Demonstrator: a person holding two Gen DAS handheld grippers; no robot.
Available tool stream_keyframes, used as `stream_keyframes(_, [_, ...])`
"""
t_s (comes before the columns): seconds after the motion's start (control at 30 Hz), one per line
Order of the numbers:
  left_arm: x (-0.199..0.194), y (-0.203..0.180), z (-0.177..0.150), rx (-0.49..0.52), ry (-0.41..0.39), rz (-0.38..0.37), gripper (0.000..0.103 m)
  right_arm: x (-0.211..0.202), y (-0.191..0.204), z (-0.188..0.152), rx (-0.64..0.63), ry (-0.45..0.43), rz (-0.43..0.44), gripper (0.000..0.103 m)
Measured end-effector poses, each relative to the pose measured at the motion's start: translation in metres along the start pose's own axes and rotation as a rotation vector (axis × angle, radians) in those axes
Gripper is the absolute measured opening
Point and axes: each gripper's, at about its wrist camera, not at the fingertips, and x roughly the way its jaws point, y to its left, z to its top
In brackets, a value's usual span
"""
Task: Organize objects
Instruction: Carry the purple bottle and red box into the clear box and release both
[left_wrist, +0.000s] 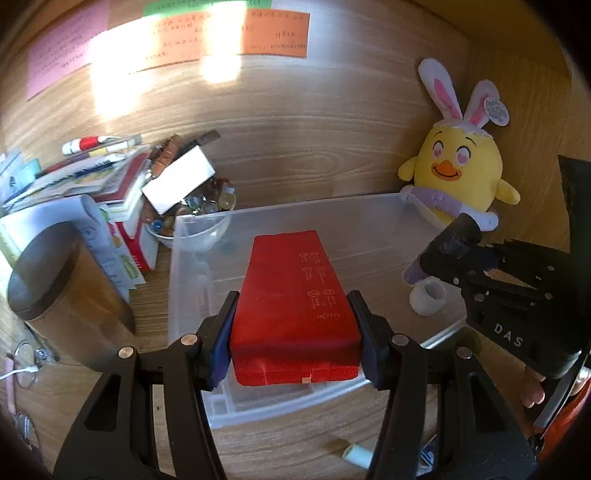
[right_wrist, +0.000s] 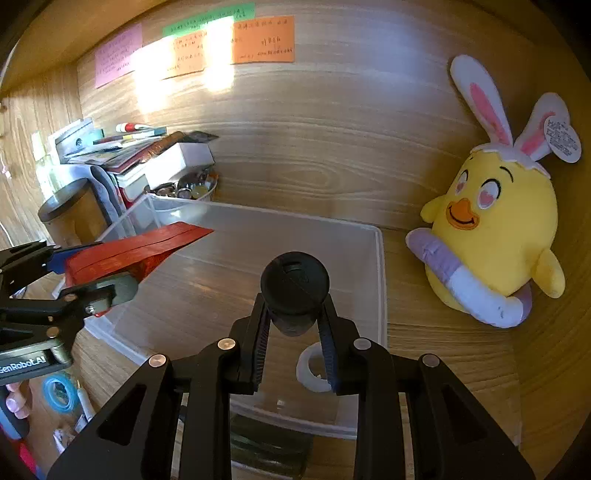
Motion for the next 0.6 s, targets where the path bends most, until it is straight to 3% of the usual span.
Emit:
stream_keyframes(0.43, [0.006, -0.004, -0.003, 0.03, 0.02, 0.002, 0.058, 0.01, 0.011, -0.002, -0.009, 0.034, 0.053, 0.024])
stream_keyframes(0.6, [-0.004, -0.007, -0.003, 0.036, -0.001, 0.011, 0.07, 0.004, 0.01, -0.002, -0.002, 0.019, 0.058, 0.038])
